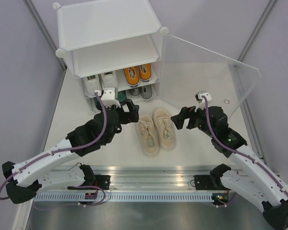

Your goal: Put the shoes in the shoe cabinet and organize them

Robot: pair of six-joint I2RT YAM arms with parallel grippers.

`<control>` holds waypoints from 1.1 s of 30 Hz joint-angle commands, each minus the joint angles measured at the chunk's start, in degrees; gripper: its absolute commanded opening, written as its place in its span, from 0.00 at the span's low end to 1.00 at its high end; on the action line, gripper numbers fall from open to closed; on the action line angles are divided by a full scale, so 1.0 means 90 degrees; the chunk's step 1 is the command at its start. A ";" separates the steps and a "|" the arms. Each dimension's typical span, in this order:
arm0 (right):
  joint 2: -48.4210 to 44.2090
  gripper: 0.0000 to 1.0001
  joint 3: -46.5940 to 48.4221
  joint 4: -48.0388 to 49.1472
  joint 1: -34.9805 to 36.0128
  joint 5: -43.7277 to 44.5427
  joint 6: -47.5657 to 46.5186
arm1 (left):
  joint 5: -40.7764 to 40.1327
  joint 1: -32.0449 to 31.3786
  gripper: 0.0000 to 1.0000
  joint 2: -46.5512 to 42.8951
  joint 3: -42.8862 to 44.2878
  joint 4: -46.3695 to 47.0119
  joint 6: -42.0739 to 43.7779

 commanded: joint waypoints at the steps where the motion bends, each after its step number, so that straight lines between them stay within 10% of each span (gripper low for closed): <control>1: 0.0149 0.98 -0.0315 0.0521 0.0712 0.0896 0.0096 | -0.1135 0.0061 0.97 -0.0029 -0.0393 -0.0808 0.1018; 11: -0.0241 0.98 -0.1769 0.1224 0.2284 0.3063 0.0924 | 0.1159 0.2541 0.97 -0.0917 -0.0987 -0.1581 0.0900; 33: 0.2111 0.98 -0.2933 0.3939 0.4268 0.5849 0.1835 | 0.0261 0.2601 0.97 -0.2392 -0.1780 -0.1122 0.1379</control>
